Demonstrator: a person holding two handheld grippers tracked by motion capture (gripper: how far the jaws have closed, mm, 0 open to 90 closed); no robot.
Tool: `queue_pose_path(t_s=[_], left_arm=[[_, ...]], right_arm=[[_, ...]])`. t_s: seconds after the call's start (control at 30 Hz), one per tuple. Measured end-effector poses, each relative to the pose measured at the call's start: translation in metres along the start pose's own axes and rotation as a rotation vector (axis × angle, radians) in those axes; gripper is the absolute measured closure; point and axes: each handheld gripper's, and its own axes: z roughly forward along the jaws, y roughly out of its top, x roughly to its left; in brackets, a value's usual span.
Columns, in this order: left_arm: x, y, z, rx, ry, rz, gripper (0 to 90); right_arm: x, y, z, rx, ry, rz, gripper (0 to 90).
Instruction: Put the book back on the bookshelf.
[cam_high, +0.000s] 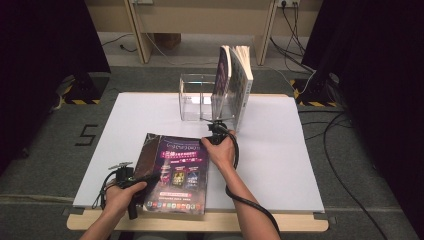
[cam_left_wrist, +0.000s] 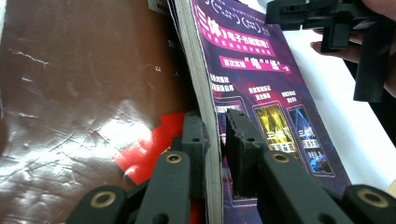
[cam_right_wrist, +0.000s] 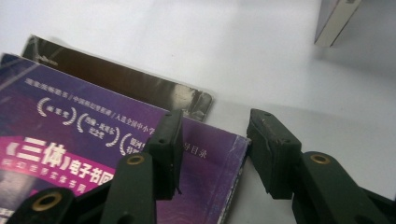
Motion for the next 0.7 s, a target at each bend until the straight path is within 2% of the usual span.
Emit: queue_pose_path(t_s=[0.03,0.07,0.33,0.37,0.7], left_arm=[[-0.0001,-0.0004,0.0000,-0.003,0.002,0.001,77.9],[-0.0004,-0.0008,0.0001,-0.006,0.004,0.001,78.0],[-0.0015,-0.0024,0.0000,-0.014,0.010,0.017,78.3],[-0.0018,-0.0024,0.0002,-0.017,0.010,0.015,78.3],[-0.0016,-0.0019,0.0002,-0.012,0.010,0.013,78.3]], right_arm=[[-0.0013,0.0001,-0.0012,-0.006,0.011,0.001,56.5],[-0.0013,0.0000,-0.0029,-0.002,0.019,0.024,56.5],[-0.0070,-0.0058,-0.0091,0.005,0.048,0.030,56.0],[-0.0066,-0.0067,-0.0097,0.018,0.045,0.044,55.7],[-0.0065,-0.0093,-0.0061,0.013,0.040,0.044,55.0]])
